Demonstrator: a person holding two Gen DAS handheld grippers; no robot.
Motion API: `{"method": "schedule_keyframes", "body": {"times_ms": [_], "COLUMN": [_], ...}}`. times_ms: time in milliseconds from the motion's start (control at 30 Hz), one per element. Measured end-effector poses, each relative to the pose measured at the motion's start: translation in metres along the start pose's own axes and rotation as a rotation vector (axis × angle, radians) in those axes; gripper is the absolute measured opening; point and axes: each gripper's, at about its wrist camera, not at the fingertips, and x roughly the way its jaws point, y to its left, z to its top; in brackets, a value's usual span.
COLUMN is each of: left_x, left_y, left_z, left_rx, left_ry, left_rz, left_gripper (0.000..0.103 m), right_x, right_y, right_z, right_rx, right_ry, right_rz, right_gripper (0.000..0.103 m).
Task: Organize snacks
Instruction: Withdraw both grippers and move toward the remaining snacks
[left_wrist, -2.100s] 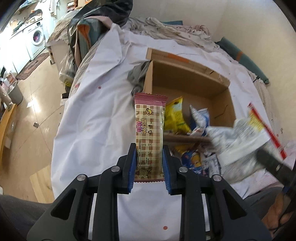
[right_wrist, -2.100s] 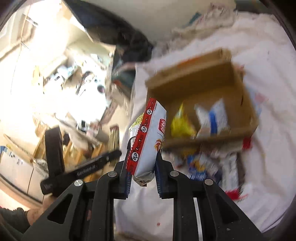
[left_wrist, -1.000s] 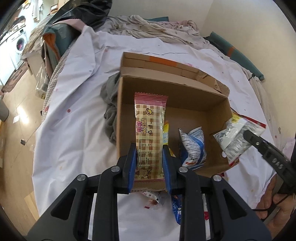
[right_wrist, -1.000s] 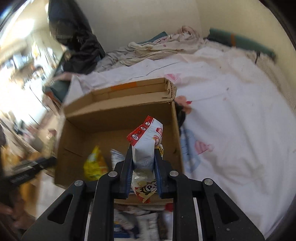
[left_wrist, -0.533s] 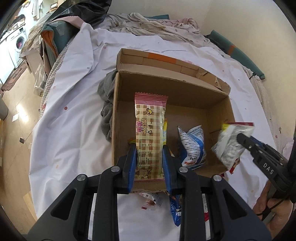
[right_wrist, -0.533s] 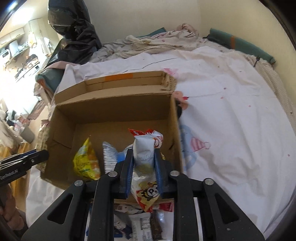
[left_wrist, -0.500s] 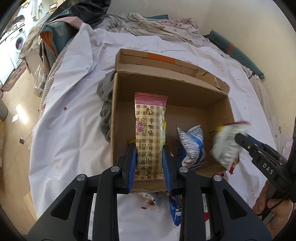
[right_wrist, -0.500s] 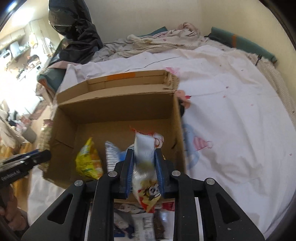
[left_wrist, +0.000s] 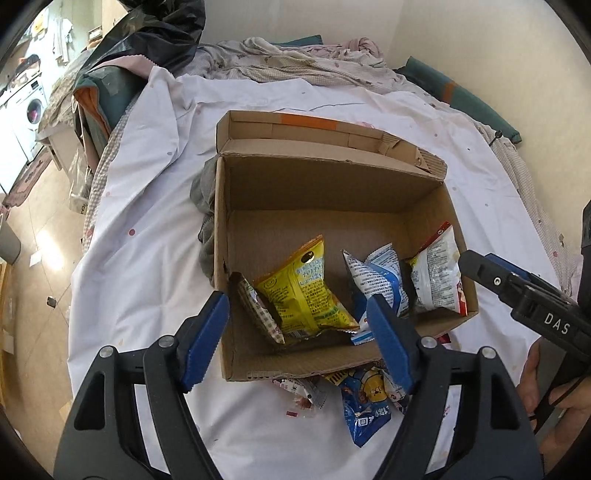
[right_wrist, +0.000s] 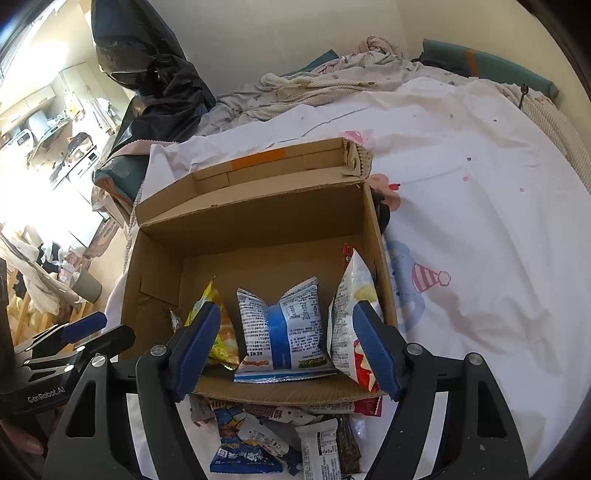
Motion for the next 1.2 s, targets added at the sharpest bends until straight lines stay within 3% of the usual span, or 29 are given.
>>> {"method": "schedule_keyframes", "body": {"times_ms": [400,467,667,867,1200], "left_x": [-0.003,-0.008,-0.03,-0.048,-0.051], "left_y": [0.004,0.003,0.003,0.018,0.026], "left_z": [-0.005,-0.006,-0.014,-0.028,-0.054], "left_rx": [-0.018,-0.009,0.009,-0.047,-0.087], "left_ry": [-0.009,-0.022,-0.074,-0.097,-0.054], "left_rz": [-0.011,-0.034,-0.006,-0.012,0.023], "left_gripper": [0.074,0.074,0.075,0.094,0.094], "right_x": [-0.014,-0.017,-0.031,-0.048,-0.062], "right_y": [0.001,0.001,0.006,0.008,-0.011], "right_z": [0.0,-0.002,-0.012,-0.026,-0.056], "right_rx": [0.01,0.022,0.03,0.025,0.118], "right_ry": [-0.032,-0.034,-0.037,-0.033,0.007], "right_rz": [0.014,0.025,0.047,0.06,0.072], "right_gripper": [0.077,0.077,0.077,0.081,0.085]}}
